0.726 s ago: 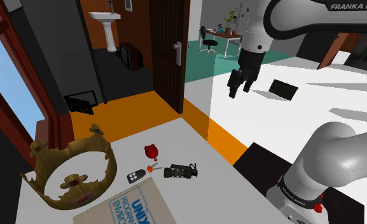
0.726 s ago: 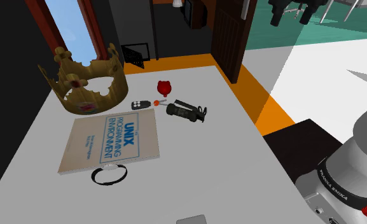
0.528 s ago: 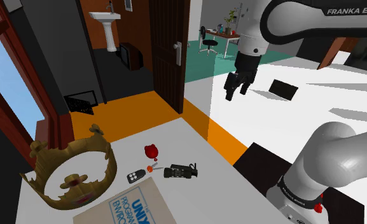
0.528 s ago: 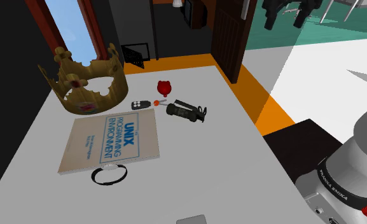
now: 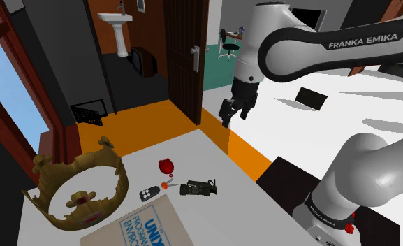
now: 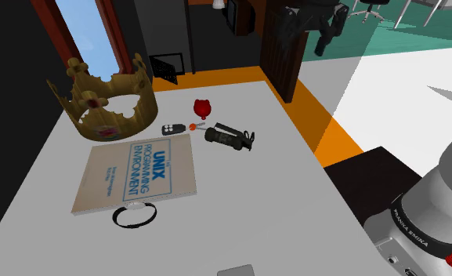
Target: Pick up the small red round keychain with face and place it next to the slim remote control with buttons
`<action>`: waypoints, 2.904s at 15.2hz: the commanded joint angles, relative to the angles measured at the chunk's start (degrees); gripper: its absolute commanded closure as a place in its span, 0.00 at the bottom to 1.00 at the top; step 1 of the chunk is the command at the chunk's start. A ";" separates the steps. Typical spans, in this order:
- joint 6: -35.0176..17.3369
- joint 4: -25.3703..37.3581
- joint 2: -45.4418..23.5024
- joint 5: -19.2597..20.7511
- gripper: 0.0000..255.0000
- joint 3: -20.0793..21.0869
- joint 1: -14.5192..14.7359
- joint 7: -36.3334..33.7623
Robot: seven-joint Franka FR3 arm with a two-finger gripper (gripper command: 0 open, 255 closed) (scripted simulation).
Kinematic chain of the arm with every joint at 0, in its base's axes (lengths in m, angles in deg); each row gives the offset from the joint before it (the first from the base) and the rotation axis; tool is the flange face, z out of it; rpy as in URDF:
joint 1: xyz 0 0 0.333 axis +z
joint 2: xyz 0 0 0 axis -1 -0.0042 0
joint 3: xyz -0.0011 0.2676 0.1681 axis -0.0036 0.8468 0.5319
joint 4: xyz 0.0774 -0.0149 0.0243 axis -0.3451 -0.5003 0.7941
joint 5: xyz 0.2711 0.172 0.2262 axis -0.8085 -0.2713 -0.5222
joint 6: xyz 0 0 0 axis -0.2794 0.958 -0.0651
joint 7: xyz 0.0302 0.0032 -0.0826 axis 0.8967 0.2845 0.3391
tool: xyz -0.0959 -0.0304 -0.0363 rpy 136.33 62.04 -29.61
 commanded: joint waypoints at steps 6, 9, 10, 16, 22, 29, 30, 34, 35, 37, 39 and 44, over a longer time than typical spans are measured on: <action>-12.41 1.40 -10.55 -0.17 0.00 9.07 0.83 -8.90; -17.20 3.29 -16.14 1.69 0.00 13.21 0.23 -13.55; -18.69 4.09 -18.13 2.68 0.00 14.62 -0.11 -15.29; -25.66 10.70 -31.65 13.97 0.00 22.78 -2.90 -28.74; -28.29 16.10 -42.39 26.69 0.00 24.79 -2.49 -40.15; -31.17 16.11 -46.67 31.85 0.00 23.52 -1.93 -43.67; -31.17 16.10 -46.67 31.85 0.00 23.51 -1.93 -43.66; -31.17 16.11 -46.67 31.85 0.00 23.51 -1.93 -43.66; -31.17 16.11 -46.67 31.85 0.00 23.51 -1.93 -43.66; -31.17 16.10 -46.67 31.85 1.00 23.51 -1.93 -43.67; -31.17 16.10 -46.67 31.85 1.00 23.51 -1.93 -43.67; -31.17 16.10 -46.67 31.85 1.00 23.51 -1.93 -43.67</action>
